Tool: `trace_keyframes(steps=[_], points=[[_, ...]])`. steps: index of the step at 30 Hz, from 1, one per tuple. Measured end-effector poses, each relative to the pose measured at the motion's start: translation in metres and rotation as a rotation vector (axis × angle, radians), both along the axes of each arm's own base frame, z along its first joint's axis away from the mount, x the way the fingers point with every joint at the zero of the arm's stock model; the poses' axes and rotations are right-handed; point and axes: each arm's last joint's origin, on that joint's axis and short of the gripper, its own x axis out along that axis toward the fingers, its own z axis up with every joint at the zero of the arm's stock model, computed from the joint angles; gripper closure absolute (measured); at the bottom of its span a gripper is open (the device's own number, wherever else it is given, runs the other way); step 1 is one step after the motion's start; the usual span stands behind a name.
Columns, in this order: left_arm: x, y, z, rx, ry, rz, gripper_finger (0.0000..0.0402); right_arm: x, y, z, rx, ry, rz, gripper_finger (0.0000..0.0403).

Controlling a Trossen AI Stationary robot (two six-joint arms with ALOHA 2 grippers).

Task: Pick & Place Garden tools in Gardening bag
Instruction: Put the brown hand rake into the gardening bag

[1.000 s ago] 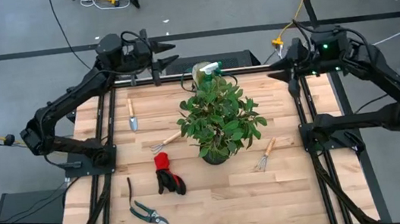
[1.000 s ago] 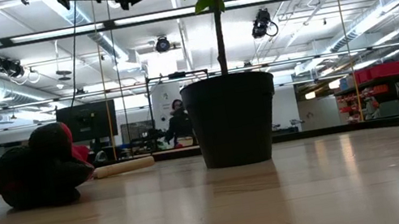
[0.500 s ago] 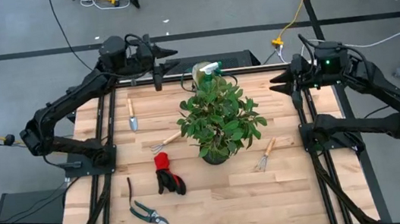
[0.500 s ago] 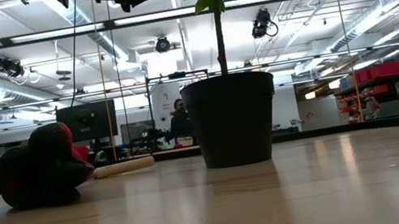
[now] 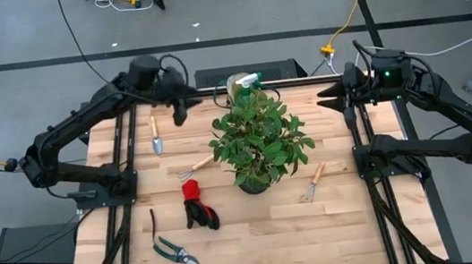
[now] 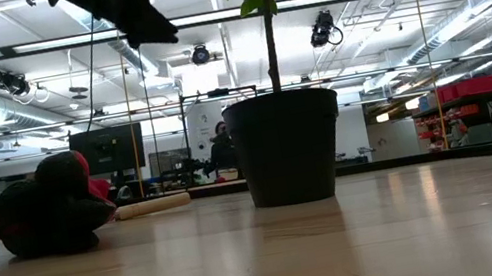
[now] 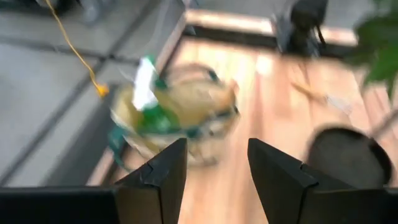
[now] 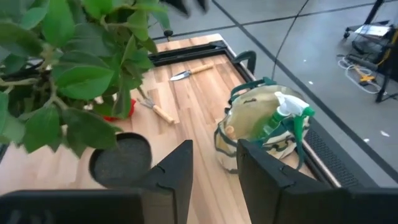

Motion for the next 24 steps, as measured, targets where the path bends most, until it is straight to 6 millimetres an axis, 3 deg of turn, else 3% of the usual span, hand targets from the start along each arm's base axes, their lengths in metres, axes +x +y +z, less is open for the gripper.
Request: trace_keyframes(steps=[10, 17, 24], points=[[-0.005, -0.031, -0.024, -0.160, 0.296, -0.042, 0.0225, 0.001, -0.002, 0.003, -0.031, -0.019, -0.038, 0.0280], [-0.003, -0.041, -0.043, -0.274, 0.373, 0.080, 0.0225, 0.002, -0.003, 0.003, -0.034, -0.023, -0.038, 0.0280], [-0.003, -0.052, -0.075, -0.406, 0.442, 0.154, 0.0217, 0.004, -0.004, 0.007, -0.011, -0.069, -0.056, 0.0276]])
